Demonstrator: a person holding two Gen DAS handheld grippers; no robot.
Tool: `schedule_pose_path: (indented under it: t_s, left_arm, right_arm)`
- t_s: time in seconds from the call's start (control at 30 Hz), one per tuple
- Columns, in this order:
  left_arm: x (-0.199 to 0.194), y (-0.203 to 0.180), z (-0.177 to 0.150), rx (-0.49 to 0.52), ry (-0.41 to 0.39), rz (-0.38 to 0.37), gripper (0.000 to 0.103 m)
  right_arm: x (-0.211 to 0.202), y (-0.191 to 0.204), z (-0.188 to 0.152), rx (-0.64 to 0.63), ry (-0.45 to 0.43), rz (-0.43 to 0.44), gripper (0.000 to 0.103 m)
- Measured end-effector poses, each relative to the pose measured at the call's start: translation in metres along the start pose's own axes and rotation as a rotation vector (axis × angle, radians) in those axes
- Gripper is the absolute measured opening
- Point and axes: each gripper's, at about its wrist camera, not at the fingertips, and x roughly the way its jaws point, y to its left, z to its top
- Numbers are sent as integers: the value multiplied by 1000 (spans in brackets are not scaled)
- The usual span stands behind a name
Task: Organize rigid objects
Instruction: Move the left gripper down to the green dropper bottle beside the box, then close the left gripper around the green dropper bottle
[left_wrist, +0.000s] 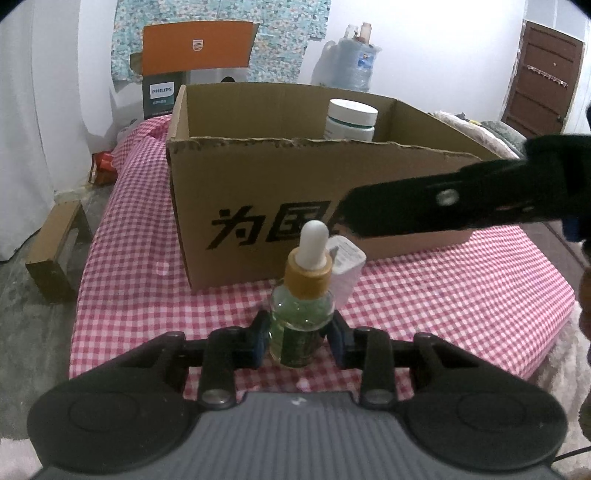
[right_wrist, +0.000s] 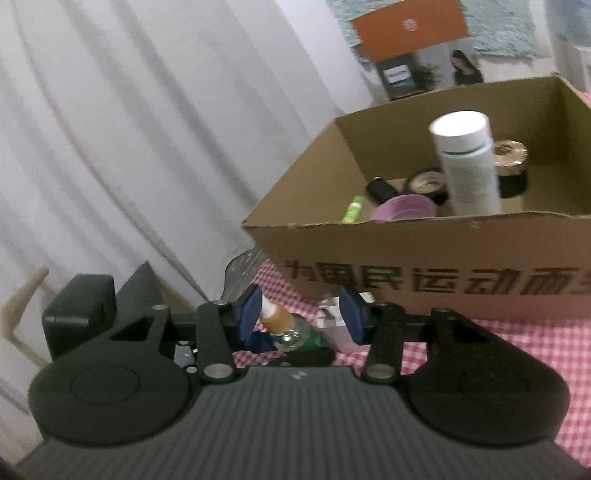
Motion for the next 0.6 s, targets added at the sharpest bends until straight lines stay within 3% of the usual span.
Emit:
schedule_pose_path:
  t_s: [0.23,0.6]
  left_arm:
    - [-4,-10,-8,2,-6,-3,33]
    - [-1,-34,-9,37,-2,-28,33]
  right_arm:
    - [2,18,-7,-89,21,0,40]
    - [-14,11,-18,-85,29,-5,37]
